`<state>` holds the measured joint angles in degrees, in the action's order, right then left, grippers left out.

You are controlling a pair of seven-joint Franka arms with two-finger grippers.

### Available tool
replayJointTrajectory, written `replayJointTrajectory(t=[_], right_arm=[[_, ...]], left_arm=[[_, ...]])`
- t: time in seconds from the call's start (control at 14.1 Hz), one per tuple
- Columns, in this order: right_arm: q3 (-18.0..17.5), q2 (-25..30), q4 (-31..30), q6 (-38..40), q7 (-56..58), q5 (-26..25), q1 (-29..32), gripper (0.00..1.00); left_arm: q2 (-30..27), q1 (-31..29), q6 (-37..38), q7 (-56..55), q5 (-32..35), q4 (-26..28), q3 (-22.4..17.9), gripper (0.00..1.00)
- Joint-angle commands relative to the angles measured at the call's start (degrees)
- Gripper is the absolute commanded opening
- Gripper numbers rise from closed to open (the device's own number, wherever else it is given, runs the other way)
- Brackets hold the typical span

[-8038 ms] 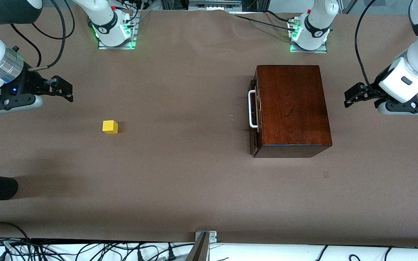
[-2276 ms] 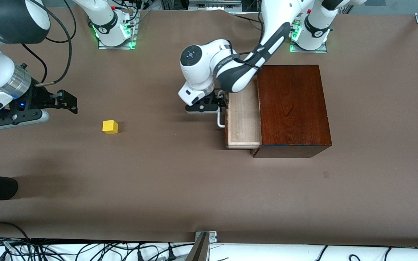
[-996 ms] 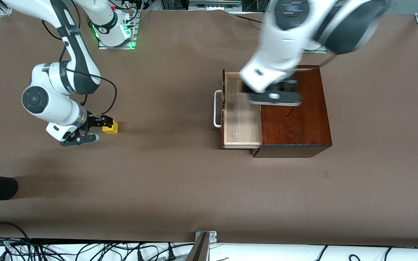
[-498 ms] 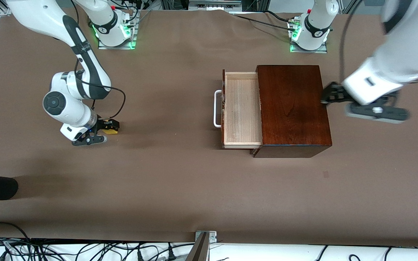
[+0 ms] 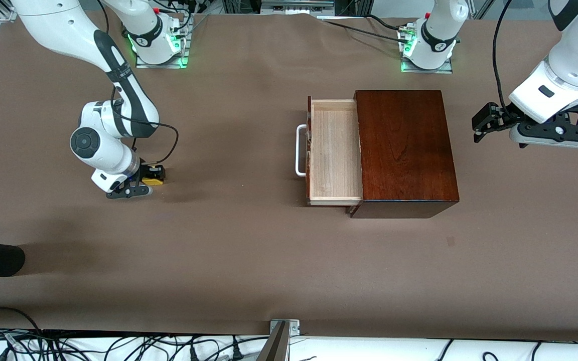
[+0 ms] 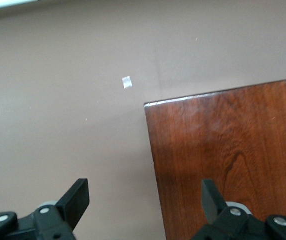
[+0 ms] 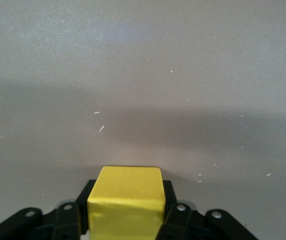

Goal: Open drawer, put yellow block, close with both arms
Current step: 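Carry the yellow cube with the right gripper over the open drawer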

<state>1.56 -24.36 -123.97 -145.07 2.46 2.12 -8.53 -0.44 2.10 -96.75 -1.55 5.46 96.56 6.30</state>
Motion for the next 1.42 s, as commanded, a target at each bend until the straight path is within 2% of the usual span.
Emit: replayJointTrajectory(t=[0.0,0.14,0.36,0.5,0.64,0.78,0.92,1.14,1.35], right_arm=[[-0.60,3.60,1.79,4.51,1.41,0.35,0.44,0.00],[-1.65,5.46,7.22,12.40,3.33,0.17,-0.26,0.00],[-7.52,5.73,19.95,26.02,6.76,-0.01,-0.61,0.00],[-11.66,5.29,27.87,31.76,9.65,-0.01,-2.62,0.00],[-12.46,5.03,31.76,32.49,10.72,-0.01,-7.70,0.00],[-12.46,3.89,34.66,32.49,10.73,-1.31,-16.21,0.00],[-12.46,-0.05,40.71,32.66,11.08,-7.62,-23.87,0.00],[-12.29,-6.91,49.94,35.29,10.73,-10.20,-34.16,0.00],[-12.11,-11.74,55.22,34.77,10.64,-13.97,-40.15,0.00]], left_arm=[[-1.67,-0.25,0.16,-0.55,-1.24,1.44,-0.33,1.00],[-1.67,-0.08,0.34,-5.10,-1.24,1.00,0.29,1.00],[-1.67,-0.16,0.95,-5.65,-1.24,0.73,0.47,1.00],[-1.76,0.10,1.30,-5.74,-1.33,0.73,0.56,1.00],[-1.84,0.28,2.88,-5.74,-1.42,0.65,0.56,1.00],[-1.84,-0.25,3.24,-5.57,-2.38,0.65,0.47,1.00],[-1.84,-0.16,3.24,-5.57,-2.47,0.65,0.56,1.00],[-2.02,-0.16,4.98,-5.48,-4.04,0.56,0.56,1.00],[-2.11,-0.16,5.08,-5.39,-4.14,0.56,0.56,1.00]])
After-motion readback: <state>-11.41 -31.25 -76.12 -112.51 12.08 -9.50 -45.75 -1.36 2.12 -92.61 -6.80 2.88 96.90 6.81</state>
